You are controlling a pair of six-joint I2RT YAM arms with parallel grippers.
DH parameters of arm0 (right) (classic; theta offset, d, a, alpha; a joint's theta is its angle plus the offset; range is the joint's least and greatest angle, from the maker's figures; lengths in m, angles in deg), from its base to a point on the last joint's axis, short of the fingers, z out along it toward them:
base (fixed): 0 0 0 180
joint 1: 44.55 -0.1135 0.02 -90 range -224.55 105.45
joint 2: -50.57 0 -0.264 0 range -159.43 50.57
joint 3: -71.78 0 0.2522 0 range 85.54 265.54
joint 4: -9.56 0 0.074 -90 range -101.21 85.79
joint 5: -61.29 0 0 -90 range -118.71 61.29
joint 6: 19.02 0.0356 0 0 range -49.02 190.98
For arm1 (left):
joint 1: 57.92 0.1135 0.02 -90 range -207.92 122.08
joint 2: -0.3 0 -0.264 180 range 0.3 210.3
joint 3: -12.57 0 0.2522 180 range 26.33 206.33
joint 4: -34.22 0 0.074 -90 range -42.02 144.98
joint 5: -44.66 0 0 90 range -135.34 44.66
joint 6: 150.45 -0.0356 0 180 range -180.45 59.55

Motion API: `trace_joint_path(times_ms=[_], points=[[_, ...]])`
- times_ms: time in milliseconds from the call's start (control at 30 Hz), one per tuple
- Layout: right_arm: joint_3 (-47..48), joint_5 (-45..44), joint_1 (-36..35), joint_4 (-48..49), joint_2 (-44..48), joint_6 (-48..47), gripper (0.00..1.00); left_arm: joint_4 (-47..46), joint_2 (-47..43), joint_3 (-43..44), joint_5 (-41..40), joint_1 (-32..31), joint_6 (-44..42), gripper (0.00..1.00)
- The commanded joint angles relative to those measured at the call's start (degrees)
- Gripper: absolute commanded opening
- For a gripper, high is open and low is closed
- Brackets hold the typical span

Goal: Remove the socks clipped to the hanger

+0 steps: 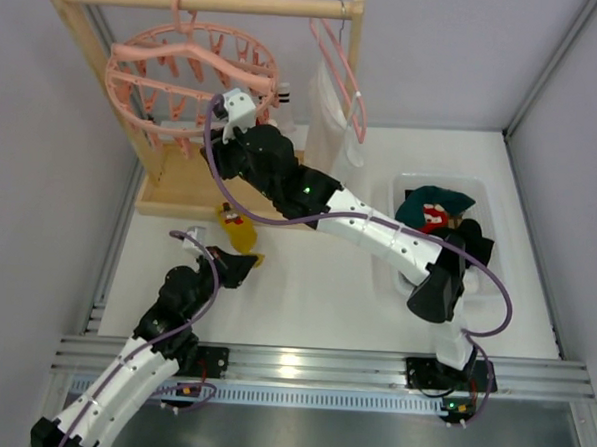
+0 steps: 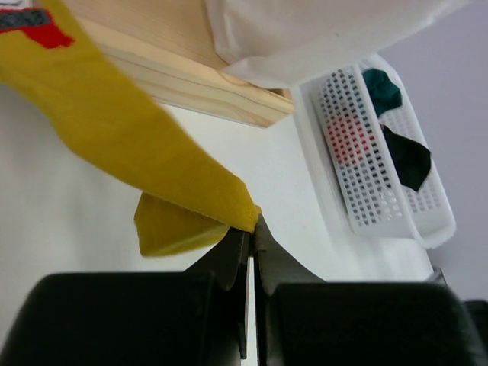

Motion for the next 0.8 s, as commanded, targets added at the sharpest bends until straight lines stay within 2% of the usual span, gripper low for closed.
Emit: trace_joint_path(times_ms=[0, 67, 167, 200, 233, 400, 533, 733, 767], points=[[-2.6, 1.6, 0.4, 4.3, 5.5, 1.3, 0.46, -0.9, -2.3, 3.0, 7.9, -0.2, -2.0, 0.00], [-5.6, 1.9, 0.3, 4.9, 6.8, 1.6, 0.52, -0.9, -4.5, 4.2, 10.2, -0.2, -3.1, 0.00], [-10.5, 3.7, 0.4, 5.6, 10.6, 2.7, 0.69, -0.9, -7.3, 5.2, 14.7, -0.2, -3.7, 0.00], [-11.9, 4.9, 0.4, 5.7, 13.1, 3.0, 0.86, -0.9, -7.9, 5.5, 16.1, -0.2, -4.0, 0.00], [-14.9, 5.6, 0.3, 5.7, 14.6, 3.2, 0.97, -0.9, -8.3, 5.8, 17.7, -0.2, -4.1, 0.00], [-26.4, 10.2, 0.3, 5.2, 27.3, 3.4, 0.99, -0.9, -8.0, 7.7, 22.0, -0.2, -3.8, 0.00], [-39.1, 8.9, 0.3, 2.8, 38.5, 3.1, 0.99, -0.9, -7.1, 8.7, 23.6, -0.2, -3.0, 0.00], [-56.4, -3.6, 0.4, -4.3, 57.7, 4.3, 1.00, -0.9, -3.1, 12.0, 24.9, -0.3, -1.4, 0.00], [-58.4, -7.8, 0.4, -5.7, 62.3, 5.7, 0.99, -0.9, -2.0, 12.5, 25.0, -0.3, -1.5, 0.00]])
